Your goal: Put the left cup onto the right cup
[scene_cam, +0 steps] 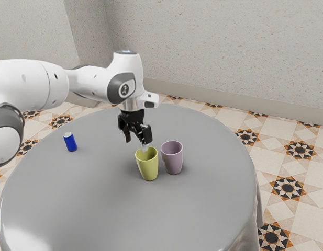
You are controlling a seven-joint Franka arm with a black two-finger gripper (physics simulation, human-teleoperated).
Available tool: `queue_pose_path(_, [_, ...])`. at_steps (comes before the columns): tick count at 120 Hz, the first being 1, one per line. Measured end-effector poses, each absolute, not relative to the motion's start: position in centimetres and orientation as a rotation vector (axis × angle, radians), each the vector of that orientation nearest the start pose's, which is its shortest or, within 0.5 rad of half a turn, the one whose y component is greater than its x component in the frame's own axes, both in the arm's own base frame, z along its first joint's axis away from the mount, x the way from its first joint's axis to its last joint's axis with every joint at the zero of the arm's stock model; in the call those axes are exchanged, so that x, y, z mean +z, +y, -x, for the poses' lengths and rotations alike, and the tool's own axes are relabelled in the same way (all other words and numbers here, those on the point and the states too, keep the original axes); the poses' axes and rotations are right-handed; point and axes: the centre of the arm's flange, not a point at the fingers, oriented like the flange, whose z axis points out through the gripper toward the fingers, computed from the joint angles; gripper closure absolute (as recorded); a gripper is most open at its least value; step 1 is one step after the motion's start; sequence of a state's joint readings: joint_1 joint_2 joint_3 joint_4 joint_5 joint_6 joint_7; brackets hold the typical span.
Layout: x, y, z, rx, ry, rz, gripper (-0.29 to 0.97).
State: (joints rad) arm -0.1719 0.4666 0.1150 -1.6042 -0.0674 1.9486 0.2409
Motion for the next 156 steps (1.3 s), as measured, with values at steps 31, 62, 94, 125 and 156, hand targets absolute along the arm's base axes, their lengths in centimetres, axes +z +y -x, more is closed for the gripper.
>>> queue_pose_path(31, [33.0,-5.3,-66.8,0.197,0.439,3.122,0.03])
queue_pose_path(62, [31.3,-5.4,-67.0,0.216,0.441,3.119,0.03])
queue_pose_path(94, [30.6,-5.8,-67.4,0.219,0.447,3.122,0.09])
queue_pose_path(125, [31.4,-5.9,-67.4,0.199,0.450,3.123,0.35])
queue_pose_path(156, [31.6,-5.9,-67.4,0.194,0.453,3.122,0.59])
